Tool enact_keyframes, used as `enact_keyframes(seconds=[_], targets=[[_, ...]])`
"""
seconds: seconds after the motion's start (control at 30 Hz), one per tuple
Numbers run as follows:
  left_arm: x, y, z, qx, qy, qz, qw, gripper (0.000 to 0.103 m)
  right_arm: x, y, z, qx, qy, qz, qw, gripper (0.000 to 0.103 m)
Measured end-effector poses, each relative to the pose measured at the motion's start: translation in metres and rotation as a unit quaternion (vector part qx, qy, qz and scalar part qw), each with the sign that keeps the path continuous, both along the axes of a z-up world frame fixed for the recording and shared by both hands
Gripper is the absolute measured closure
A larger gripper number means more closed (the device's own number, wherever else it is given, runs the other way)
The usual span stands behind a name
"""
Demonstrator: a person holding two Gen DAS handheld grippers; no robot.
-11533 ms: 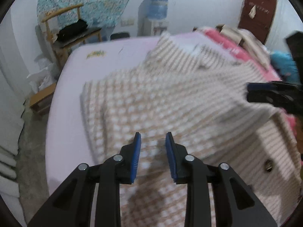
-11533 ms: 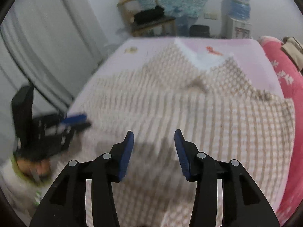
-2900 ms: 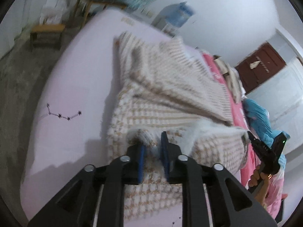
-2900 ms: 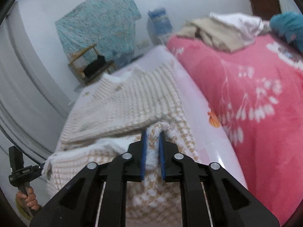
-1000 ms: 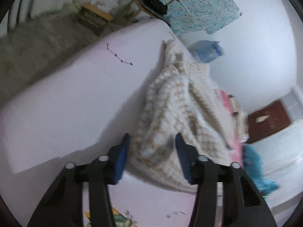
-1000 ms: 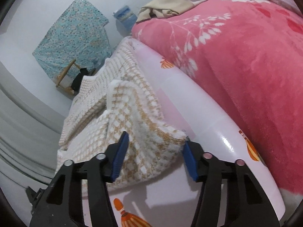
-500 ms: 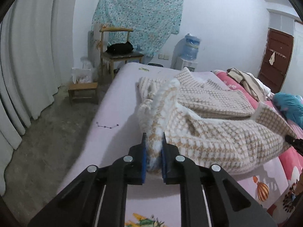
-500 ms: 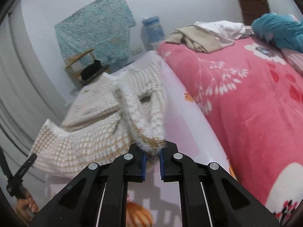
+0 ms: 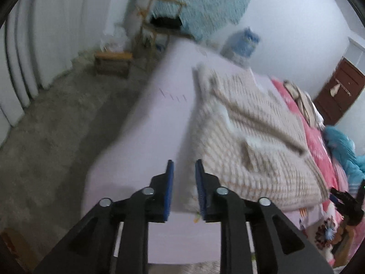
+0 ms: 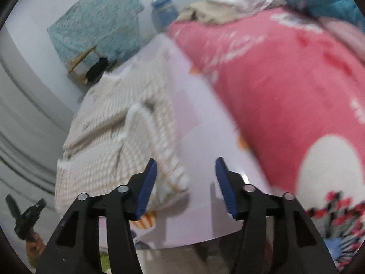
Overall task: Fold large clothes
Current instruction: 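Release the cardigan and move both tools back above it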
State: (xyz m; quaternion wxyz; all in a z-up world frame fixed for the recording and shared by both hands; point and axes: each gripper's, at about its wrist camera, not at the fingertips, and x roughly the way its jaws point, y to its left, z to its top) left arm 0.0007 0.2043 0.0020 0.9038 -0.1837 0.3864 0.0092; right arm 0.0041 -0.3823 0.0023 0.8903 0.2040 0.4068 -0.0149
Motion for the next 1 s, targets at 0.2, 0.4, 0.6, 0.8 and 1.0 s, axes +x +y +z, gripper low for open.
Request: enact_keyframes(seconds=[0.2, 0.4, 0.6, 0.8, 1.0], targets=[[0.024, -0.044, 0.022, 0.01, -0.057, -0.08, 0.9951, 0.08, 0.015, 0.034, 0.026, -0.015, -0.052, 0.061, 0.997, 0.05], [0.064, -0.163, 0.006, 0.037, -0.058, -0.251, 0.9656, 0.08, 0.053, 0.135, 0.001, -0.03, -0.035, 0.217, 0.975, 0.05], [0.085, -0.189, -0.051, 0.051, 0.032, -0.279, 0.9585, 0.078, 0.063, 0.154, -0.054, -0.079, 0.067, 0.243, 0.964, 0.057], [0.089, -0.176, -0.036, 0.002, 0.021, -0.279, 0.9599, 0.078, 0.057, 0.138, -0.033, -0.074, 0.044, 0.245, 0.966, 0.057], [0.099, -0.174, -0.029, 0.006, 0.005, -0.288, 0.9575, 0.078, 0.083, 0.103, -0.008, -0.154, -0.008, 0.167, 0.974, 0.053]])
